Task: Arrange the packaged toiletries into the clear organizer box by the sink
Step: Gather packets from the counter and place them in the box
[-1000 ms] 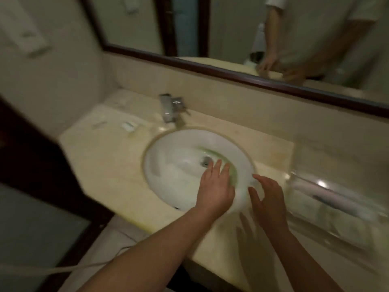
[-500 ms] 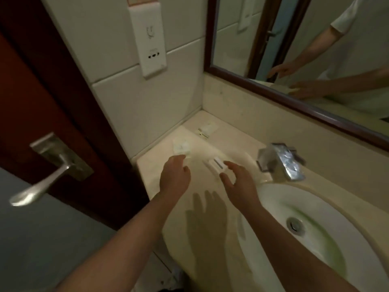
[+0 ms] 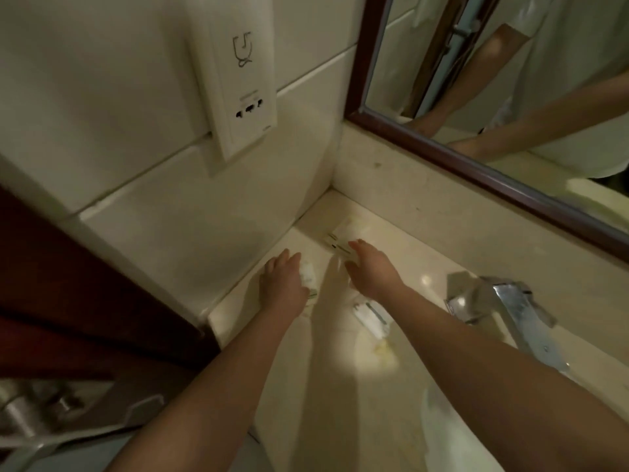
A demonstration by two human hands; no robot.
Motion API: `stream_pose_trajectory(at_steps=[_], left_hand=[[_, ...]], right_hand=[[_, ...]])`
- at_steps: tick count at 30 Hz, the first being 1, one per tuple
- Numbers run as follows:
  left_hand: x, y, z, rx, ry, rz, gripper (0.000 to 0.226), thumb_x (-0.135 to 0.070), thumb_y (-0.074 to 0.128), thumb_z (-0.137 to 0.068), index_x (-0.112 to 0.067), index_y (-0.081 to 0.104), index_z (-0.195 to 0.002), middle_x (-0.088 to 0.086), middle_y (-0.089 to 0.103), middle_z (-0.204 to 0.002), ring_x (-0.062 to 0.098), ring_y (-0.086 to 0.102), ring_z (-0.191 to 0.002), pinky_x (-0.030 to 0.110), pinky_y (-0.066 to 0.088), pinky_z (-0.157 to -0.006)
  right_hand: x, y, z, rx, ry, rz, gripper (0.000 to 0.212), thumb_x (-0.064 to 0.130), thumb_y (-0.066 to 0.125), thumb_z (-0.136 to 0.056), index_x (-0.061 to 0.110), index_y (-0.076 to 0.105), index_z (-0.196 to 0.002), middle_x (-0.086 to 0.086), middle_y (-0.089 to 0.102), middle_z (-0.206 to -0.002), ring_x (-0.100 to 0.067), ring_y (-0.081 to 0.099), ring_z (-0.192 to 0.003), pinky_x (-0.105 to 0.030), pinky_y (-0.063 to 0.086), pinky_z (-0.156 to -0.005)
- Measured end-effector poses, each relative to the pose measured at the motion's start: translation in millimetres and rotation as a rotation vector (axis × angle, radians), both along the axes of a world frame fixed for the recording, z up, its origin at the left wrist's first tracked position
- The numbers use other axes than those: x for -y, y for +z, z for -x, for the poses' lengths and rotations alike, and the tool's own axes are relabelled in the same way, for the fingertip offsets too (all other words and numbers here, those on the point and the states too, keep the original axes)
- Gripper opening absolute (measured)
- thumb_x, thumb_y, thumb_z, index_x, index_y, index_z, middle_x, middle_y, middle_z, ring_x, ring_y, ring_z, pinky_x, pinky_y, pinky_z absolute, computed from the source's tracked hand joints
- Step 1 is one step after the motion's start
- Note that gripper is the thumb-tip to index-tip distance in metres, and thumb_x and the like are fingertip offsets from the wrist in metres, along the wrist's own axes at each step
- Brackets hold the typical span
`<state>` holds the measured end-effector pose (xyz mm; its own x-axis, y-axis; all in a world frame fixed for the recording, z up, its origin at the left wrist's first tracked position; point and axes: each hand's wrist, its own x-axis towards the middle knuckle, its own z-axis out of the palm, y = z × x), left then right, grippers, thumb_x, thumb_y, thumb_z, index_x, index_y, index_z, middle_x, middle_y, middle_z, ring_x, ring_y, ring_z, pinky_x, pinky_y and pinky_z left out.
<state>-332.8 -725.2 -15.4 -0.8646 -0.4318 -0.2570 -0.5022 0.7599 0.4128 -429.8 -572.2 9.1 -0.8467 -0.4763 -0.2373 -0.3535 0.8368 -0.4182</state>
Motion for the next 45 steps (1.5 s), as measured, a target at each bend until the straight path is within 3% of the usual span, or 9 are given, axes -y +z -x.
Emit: stream_pose_trajectory(at_steps=[5, 8, 14, 21, 25, 30, 35, 38, 45], left_hand=[[7.6, -0.6, 9.9, 0.020, -0.063, 0.094, 0.074, -0.030, 0.071, -0.078, -0.023, 0.034, -0.143, 0.003, 0.039, -0.145, 0.029, 0.034, -0.130, 0.041, 0.033, -0.101], [6.0, 0.6, 10.5, 0.037, -0.026, 0.087, 0.070, -0.030, 0.072, -0.076, -0.022, 0.039, -0.137, 0.008, 0.045, -0.134, 0.030, 0.037, -0.122, 0.039, 0.036, -0.097], [7.2, -1.4, 5.9, 0.033, 0.073, 0.041, 0.059, -0.035, 0.074, -0.072, -0.019, 0.050, -0.124, 0.013, 0.046, -0.127, 0.032, 0.039, -0.119, 0.038, 0.037, -0.096], [12.2, 3.4, -3.8, -0.074, 0.142, -0.176, 0.037, -0.018, 0.070, -0.079, -0.011, 0.055, -0.111, 0.012, 0.062, -0.113, 0.031, 0.058, -0.103, 0.035, 0.048, -0.082], [13.9, 17.2, -11.6, -0.157, 0.240, -0.384, 0.014, -0.010, 0.064, -0.081, -0.015, 0.057, -0.092, 0.003, 0.065, -0.095, 0.022, 0.062, -0.085, 0.028, 0.046, -0.067], [-5.0, 46.8, -12.8, -0.235, 0.227, -0.458, 0.014, -0.010, 0.062, -0.084, -0.016, 0.058, -0.096, 0.000, 0.062, -0.093, 0.019, 0.060, -0.083, 0.025, 0.042, -0.065], [-59.2, 80.0, -19.9, -0.295, 0.117, -0.563, 0.019, -0.011, 0.063, -0.083, -0.017, 0.060, -0.101, -0.003, 0.065, -0.095, 0.012, 0.062, -0.080, 0.021, 0.045, -0.056], [-109.1, 100.7, -32.9, -0.283, 0.005, -0.607, 0.023, -0.012, 0.066, -0.080, -0.017, 0.062, -0.101, -0.003, 0.067, -0.094, 0.013, 0.065, -0.081, 0.020, 0.046, -0.056], [-256.9, 136.2, -91.0, -0.210, -0.394, -0.615, 0.010, -0.010, 0.066, -0.076, -0.016, 0.065, -0.083, -0.004, 0.064, -0.075, 0.009, 0.059, -0.066, 0.024, 0.046, -0.056]], right_hand=[[22.4, -23.4, 21.0, 0.025, 0.102, -0.163, 0.056, 0.033, 0.046, -0.092, 0.020, 0.031, -0.144, -0.009, 0.026, -0.154, -0.043, 0.040, -0.126, -0.045, 0.037, -0.105], [24.1, -24.6, 20.4, -0.032, 0.069, -0.203, 0.063, 0.037, 0.056, -0.086, 0.021, 0.033, -0.142, -0.007, 0.036, -0.146, -0.037, 0.038, -0.124, -0.043, 0.043, -0.094], [23.8, -19.0, 5.7, -0.268, 0.138, -0.316, 0.041, 0.041, 0.054, -0.085, 0.015, 0.054, -0.117, -0.010, 0.054, -0.115, -0.031, 0.045, -0.110, -0.038, 0.043, -0.083], [24.9, -26.8, -10.5, -0.283, 0.092, -0.261, 0.025, 0.014, 0.055, -0.085, 0.011, 0.051, -0.109, -0.011, 0.056, -0.109, -0.031, 0.048, -0.101, -0.035, 0.045, -0.063], [11.7, -6.6, -13.4, -0.150, -0.190, 0.160, 0.021, 0.010, 0.048, -0.083, 0.013, 0.059, -0.101, -0.003, 0.063, -0.089, -0.023, 0.057, -0.080, -0.030, 0.046, -0.065], [-23.5, 31.3, -38.2, 0.145, -0.620, 0.713, 0.015, 0.012, 0.051, -0.087, 0.018, 0.059, -0.098, -0.002, 0.061, -0.079, -0.013, 0.053, -0.061, -0.025, 0.040, -0.056], [-89.4, 59.6, -85.8, 0.450, -0.859, 0.980, 0.010, 0.021, 0.057, -0.095, 0.016, 0.060, -0.103, -0.008, 0.068, -0.097, -0.016, 0.064, -0.079, -0.035, 0.055, -0.076], [-146.2, 80.2, -123.0, 0.619, -0.859, 1.183, 0.021, 0.005, 0.051, -0.096, 0.005, 0.059, -0.116, -0.012, 0.071, -0.100, -0.019, 0.071, -0.079, -0.032, 0.060, -0.067], [-296.9, 104.4, -221.7, 0.454, -0.954, 1.217, 0.029, -0.005, 0.044, -0.095, 0.002, 0.056, -0.120, -0.019, 0.068, -0.114, -0.029, 0.069, -0.101, -0.038, 0.058, -0.083]])
